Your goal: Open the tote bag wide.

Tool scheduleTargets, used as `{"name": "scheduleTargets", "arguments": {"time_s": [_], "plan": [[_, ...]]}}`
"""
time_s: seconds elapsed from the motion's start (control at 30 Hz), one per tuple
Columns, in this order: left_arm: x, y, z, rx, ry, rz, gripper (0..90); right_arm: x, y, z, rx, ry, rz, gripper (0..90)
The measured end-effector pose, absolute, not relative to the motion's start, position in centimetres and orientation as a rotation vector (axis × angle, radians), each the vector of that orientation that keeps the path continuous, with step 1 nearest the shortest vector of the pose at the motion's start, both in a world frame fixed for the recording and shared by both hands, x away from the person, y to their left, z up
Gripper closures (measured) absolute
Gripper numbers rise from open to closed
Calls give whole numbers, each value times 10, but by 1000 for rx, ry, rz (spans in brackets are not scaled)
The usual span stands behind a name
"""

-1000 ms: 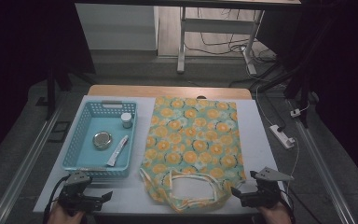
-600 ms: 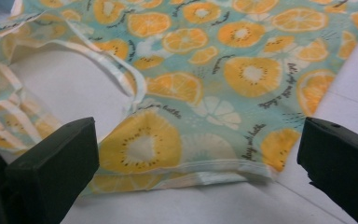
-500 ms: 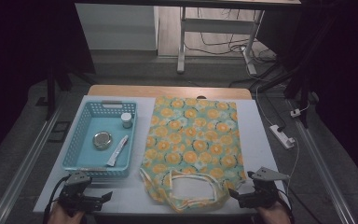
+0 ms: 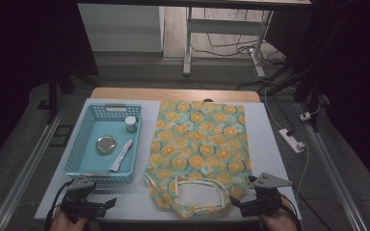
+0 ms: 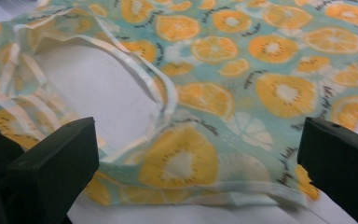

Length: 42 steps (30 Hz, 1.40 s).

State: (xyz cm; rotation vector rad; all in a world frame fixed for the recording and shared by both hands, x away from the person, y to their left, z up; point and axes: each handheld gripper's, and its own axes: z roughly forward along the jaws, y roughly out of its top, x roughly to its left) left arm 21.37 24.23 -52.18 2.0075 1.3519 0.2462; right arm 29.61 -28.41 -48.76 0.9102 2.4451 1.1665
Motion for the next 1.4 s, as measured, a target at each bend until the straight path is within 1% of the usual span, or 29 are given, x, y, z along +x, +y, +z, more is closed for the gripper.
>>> {"name": "scheduleTargets", "arguments": {"time_s": [0.23, 0.9, 1.3, 1.33, 1.37, 1.4], "plan": [[214, 242, -522, 2013, 1347, 247, 26, 292, -268, -483, 876, 2509, 1191, 0], [217, 240, -523, 2032, 1349, 241, 30, 281, -226, -487, 741, 2673, 1172, 0], [217, 240, -523, 2031, 1347, 237, 30, 271, -192, -497, 634, 2796, 1132, 0], [217, 240, -523, 2032, 1346, 236, 30, 269, -188, -499, 608, 2811, 1118, 27], [217, 240, -523, 2033, 1346, 237, 30, 269, -188, -499, 608, 2811, 1118, 27], [218, 240, -523, 2034, 1346, 237, 31, 268, -185, -501, 573, 2827, 1097, 109]]}}
